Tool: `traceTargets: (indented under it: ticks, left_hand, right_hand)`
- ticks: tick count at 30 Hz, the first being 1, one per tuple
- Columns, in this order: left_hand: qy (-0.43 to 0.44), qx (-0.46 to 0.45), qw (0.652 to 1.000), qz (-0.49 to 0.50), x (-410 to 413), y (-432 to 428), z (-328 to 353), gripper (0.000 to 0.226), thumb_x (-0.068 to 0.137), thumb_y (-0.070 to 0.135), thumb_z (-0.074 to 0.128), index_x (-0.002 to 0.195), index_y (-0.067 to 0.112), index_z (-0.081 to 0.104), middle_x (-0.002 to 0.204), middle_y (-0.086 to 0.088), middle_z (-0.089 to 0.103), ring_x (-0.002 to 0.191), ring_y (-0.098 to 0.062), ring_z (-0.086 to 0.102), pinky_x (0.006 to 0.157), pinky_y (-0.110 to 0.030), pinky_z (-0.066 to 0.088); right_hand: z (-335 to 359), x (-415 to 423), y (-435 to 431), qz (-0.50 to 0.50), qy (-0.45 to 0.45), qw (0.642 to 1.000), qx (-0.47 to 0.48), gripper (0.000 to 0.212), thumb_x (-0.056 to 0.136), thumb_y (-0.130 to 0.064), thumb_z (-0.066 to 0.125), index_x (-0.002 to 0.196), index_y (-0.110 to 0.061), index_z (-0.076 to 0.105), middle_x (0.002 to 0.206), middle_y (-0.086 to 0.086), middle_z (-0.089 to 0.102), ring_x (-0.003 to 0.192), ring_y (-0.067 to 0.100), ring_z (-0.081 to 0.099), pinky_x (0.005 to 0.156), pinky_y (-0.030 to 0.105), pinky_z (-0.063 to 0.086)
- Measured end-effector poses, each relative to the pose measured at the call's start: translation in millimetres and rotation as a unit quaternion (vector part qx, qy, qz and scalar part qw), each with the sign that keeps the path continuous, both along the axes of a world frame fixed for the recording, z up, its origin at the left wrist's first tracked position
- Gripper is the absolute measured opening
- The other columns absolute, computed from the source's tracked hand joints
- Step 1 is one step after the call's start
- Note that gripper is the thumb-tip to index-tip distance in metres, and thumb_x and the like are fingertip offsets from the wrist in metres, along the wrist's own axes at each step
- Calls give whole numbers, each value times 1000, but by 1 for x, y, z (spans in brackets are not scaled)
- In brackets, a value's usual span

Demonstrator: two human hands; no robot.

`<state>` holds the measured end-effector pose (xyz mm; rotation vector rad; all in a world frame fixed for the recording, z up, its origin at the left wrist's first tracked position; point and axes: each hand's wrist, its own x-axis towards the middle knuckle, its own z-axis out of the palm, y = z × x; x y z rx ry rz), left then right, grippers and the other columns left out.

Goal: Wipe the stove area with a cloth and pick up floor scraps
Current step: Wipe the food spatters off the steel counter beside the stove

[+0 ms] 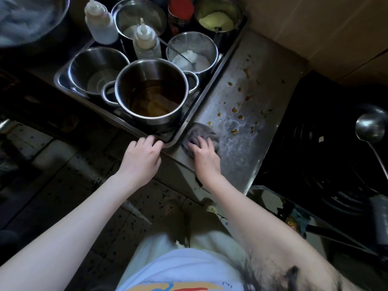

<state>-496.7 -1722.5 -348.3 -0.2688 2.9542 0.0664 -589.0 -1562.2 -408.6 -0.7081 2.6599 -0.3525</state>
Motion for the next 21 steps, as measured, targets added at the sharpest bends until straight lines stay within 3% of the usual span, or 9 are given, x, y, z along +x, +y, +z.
traceTargets:
  ticks: [4,10,15,21]
  left_hand:
    - [5,13,1000,2,0,-2,0,26,83,17,61,108,10,62,107,-13,61,92,-32,59,72,-39,47]
    - [18,49,998,-29,-12,11,-1,31,87,21,56,117,14,57,121,-10,55,106,-30,55,83,-40,45]
    - [26,68,995,-62,-28,28,0,30,90,22,53,119,13,56,132,-10,52,114,-30,52,87,-41,45]
    - [26,74,995,-60,-37,35,-2,30,91,20,50,121,14,54,135,-9,49,118,-29,50,88,-40,43]
  right_hand:
    - [1,-24,6,36,12,999,-26,41,89,-5,53,127,-19,55,151,8,34,141,32,24,96,49,44]
    - [-1,-53,53,-107,55,992,-33,39,93,-4,45,125,-22,59,148,1,41,139,28,29,99,51,44]
    - [-2,-64,108,-167,75,983,1,42,90,-1,46,126,-20,58,147,3,41,138,29,31,105,42,40]
    - [-2,-71,82,-245,78,966,5,46,83,3,48,125,-15,57,144,11,42,134,33,32,103,41,38]
